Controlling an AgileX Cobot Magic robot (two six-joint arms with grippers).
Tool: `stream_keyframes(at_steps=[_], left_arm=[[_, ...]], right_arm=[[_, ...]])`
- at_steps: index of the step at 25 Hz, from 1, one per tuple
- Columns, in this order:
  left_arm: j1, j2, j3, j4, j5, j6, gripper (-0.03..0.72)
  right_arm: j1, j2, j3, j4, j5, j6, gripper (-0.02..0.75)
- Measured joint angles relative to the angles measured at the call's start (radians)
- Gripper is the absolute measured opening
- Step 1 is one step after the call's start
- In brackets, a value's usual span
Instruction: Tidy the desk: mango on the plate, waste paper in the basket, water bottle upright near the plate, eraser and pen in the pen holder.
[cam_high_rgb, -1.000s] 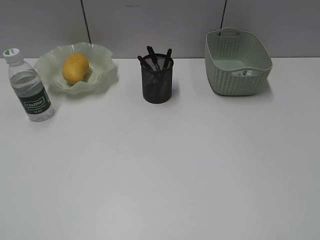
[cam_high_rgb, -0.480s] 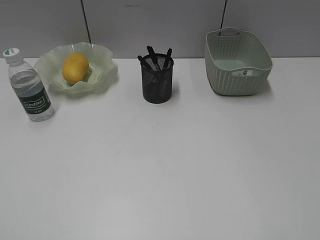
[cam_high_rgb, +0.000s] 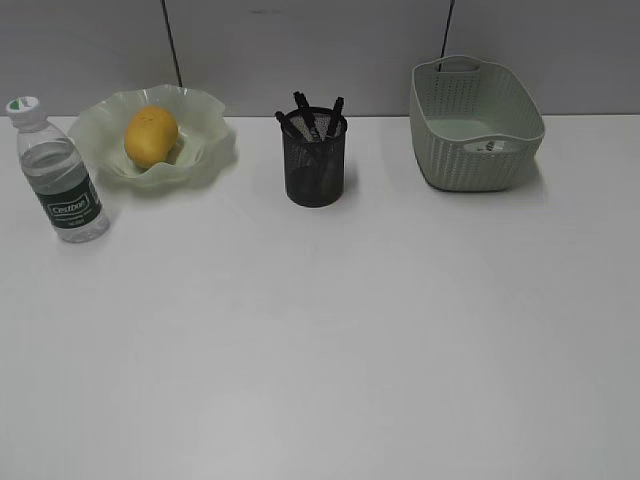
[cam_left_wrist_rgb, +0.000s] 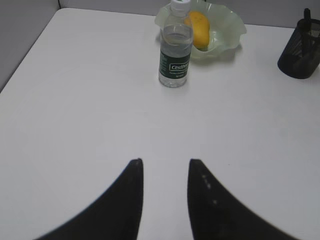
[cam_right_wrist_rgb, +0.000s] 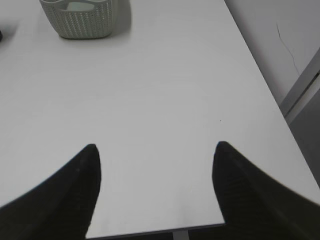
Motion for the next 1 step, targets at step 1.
stream_keyframes(at_steps=[1], left_arm=[[0.0,0.0,0.0,0.0,0.0,0.0,0.237]], right_arm=[[0.0,0.0,0.0,0.0,0.0,0.0,0.552]])
